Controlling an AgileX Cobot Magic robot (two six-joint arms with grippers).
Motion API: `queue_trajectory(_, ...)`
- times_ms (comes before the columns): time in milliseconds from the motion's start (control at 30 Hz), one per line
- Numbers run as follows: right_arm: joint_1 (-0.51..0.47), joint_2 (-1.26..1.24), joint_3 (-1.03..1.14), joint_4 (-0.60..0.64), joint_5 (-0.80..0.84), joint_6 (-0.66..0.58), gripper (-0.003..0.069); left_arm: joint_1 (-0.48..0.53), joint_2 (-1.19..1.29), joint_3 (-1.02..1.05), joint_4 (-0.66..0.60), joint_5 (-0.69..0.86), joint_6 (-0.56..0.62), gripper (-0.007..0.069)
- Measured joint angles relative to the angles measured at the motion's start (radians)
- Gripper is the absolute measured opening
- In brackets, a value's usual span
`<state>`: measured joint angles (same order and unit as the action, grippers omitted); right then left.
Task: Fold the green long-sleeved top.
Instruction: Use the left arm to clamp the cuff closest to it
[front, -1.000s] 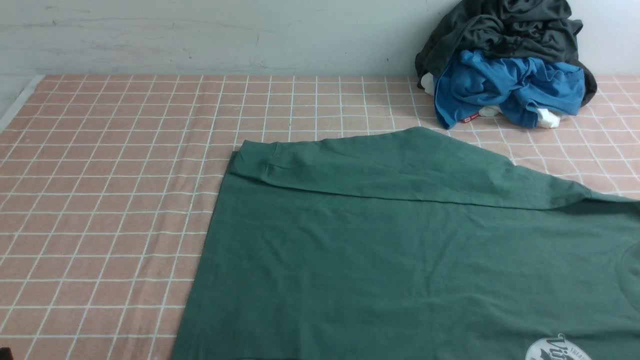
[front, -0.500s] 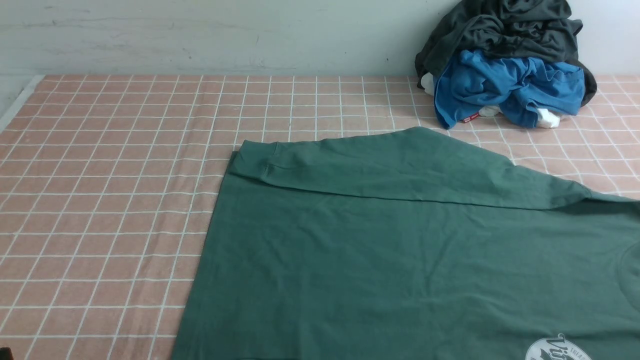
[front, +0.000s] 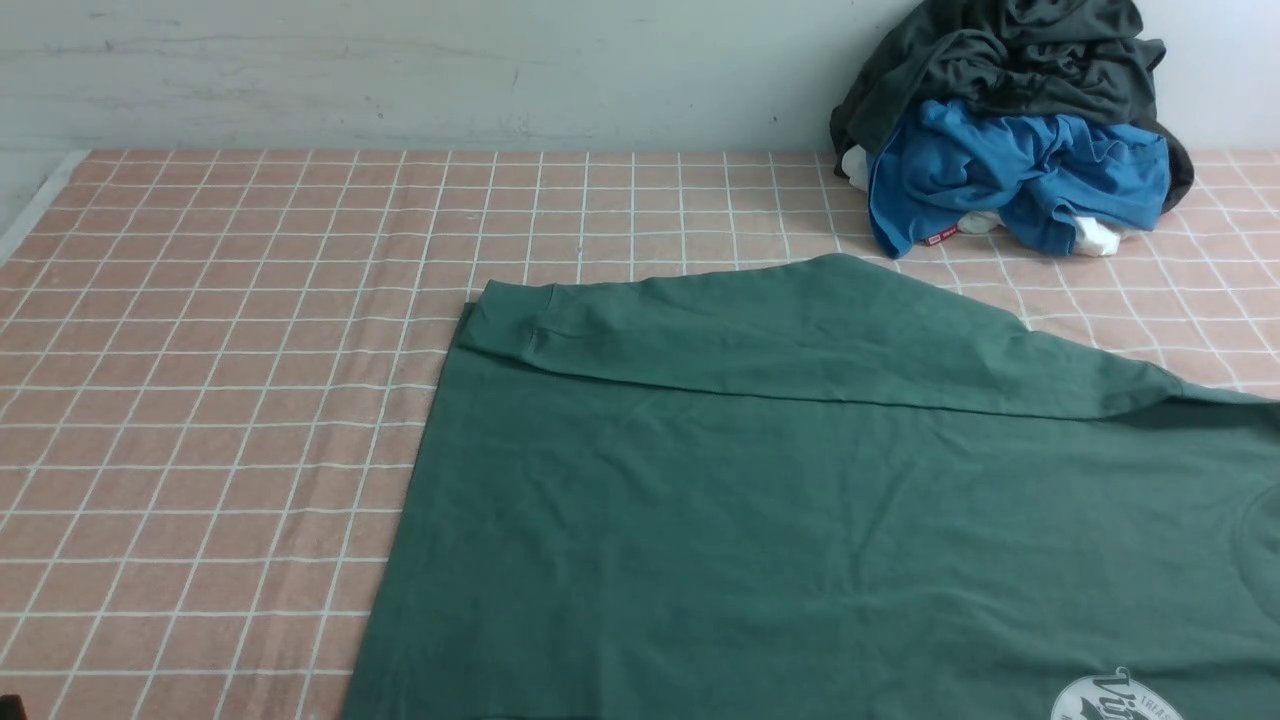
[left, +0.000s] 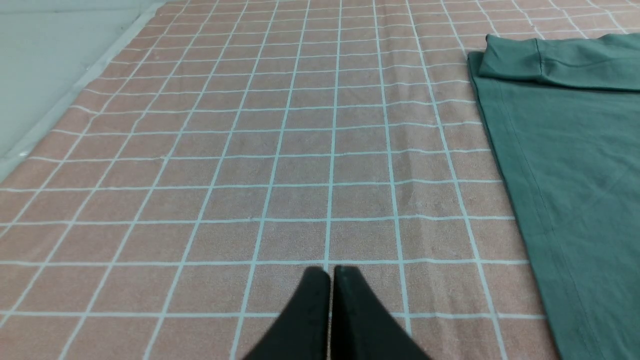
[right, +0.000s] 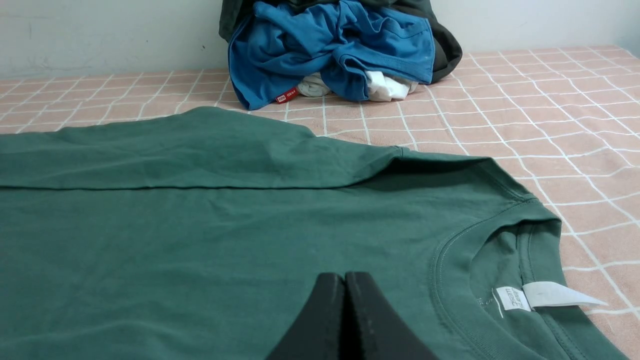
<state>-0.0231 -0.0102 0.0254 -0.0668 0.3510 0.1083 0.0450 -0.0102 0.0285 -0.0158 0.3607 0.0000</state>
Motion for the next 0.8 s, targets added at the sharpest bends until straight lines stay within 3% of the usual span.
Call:
queue_trajectory(600, 0.0, 0.0, 0.0, 0.031, 0.0, 0.0, -0.0014, 0.0, 0.0, 0.0, -0.007, -0.001, 0.0, -0.0007)
queue_trajectory(767, 0.0, 0.0, 0.0, 0.031, 0.0, 0.0, -0.0014, 0.0, 0.0, 0.0, -0.136, -0.001, -0.041, -0.0007)
queue_trajectory(800, 0.0, 0.0, 0.0, 0.044, 0.0, 0.001, -0.0014, 0.0, 0.0, 0.0, -0.233, -0.007, -0.083, -0.0007)
